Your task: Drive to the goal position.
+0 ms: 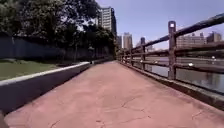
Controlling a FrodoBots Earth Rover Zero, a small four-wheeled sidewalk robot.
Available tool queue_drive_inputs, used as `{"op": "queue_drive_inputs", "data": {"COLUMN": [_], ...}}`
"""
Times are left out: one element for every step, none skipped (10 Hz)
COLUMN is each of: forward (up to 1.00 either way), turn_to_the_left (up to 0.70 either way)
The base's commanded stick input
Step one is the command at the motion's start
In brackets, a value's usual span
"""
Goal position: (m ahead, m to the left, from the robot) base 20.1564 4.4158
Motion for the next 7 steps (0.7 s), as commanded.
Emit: {"op": "queue_drive_inputs", "data": {"forward": [1.0, 1.0, 1.0, 1.0, 1.0, 1.0, 1.0], "turn_to_the_left": [0.01, 0.01, 0.01, 0.01, 0.01, 0.01, 0.01]}}
